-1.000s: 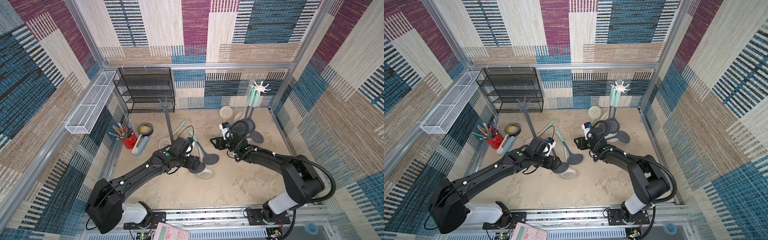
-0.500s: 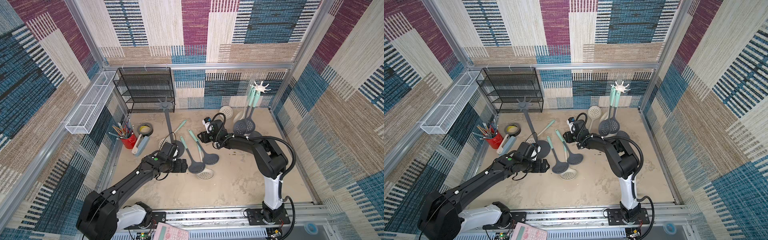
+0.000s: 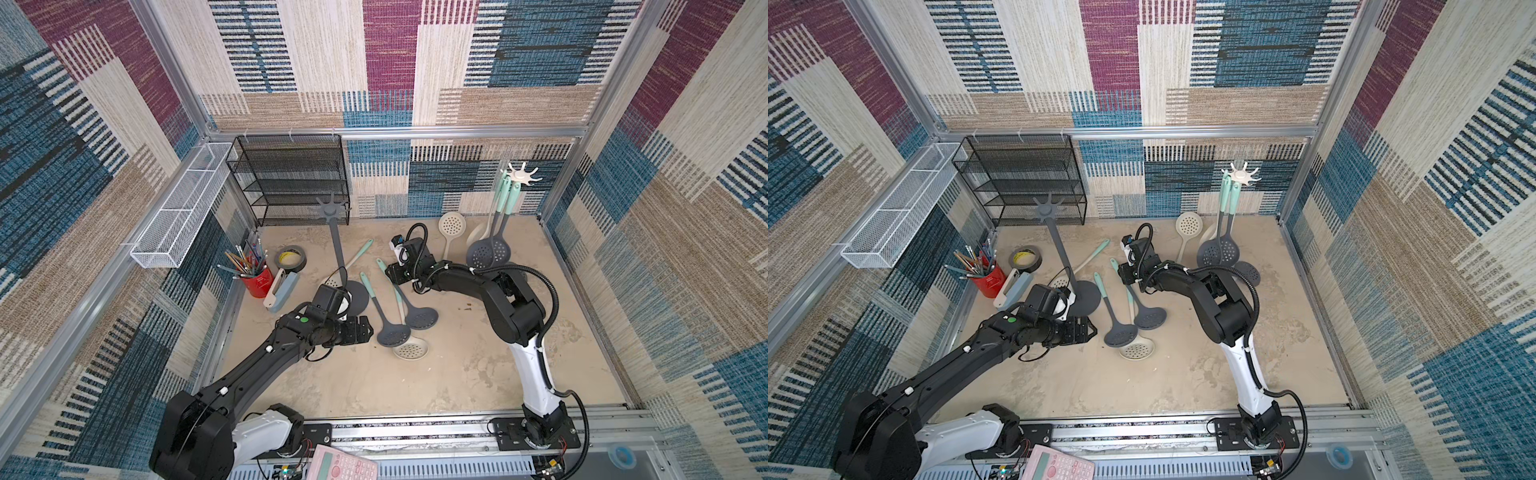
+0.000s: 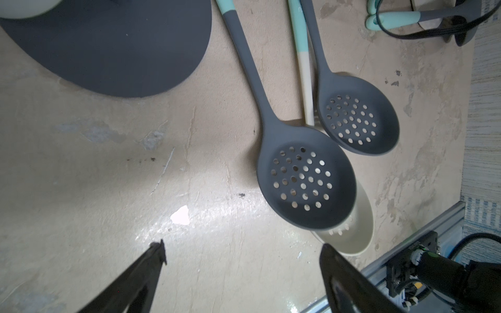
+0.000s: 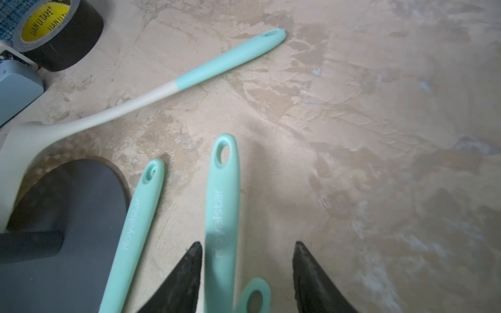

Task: Hang the skimmer on the kitchen utensil rack
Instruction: Pick up the skimmer from the center of the board.

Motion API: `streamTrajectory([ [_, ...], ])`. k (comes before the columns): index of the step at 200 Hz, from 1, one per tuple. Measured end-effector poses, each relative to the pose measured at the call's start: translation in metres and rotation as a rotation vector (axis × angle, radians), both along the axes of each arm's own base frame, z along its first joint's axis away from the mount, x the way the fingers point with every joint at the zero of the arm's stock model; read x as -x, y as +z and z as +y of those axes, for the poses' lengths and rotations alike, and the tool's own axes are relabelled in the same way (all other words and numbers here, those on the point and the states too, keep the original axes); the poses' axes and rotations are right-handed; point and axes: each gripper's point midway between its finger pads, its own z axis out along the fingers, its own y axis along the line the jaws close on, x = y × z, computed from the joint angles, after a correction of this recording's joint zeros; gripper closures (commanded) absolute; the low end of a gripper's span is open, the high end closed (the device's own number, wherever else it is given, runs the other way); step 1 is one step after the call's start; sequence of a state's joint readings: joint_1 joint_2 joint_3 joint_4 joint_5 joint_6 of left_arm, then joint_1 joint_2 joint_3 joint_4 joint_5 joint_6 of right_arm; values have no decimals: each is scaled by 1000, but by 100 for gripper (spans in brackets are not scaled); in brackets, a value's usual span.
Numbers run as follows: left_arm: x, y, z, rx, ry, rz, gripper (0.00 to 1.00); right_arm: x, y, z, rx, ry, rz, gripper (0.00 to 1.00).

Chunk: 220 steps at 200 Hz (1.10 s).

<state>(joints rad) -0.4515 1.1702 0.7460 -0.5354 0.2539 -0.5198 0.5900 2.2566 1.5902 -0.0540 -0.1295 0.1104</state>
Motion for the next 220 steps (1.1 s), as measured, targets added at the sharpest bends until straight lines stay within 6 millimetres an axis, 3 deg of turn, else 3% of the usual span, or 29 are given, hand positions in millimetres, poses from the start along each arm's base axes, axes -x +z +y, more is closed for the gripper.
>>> streamTrajectory([
  [38, 0, 1, -1, 14, -2, -1, 8, -8, -3, 13, 18, 14, -6, 49],
  [107, -3, 4, -2, 21, 0, -17, 8, -22, -10, 18, 52, 2, 7, 55],
  [127, -4, 5, -2, 24, 1, -23, 8, -22, -16, 17, 65, 0, 16, 59],
  [168, -5, 7, -2, 25, -2, -29, 9, -22, -13, 17, 78, -3, 31, 79],
  [198, -5, 10, -3, 32, -4, -40, 8, -20, 4, 16, 78, 5, 22, 81],
  [220, -5, 18, -7, 62, -16, -59, 9, -17, 37, 16, 46, 11, -18, 83],
])
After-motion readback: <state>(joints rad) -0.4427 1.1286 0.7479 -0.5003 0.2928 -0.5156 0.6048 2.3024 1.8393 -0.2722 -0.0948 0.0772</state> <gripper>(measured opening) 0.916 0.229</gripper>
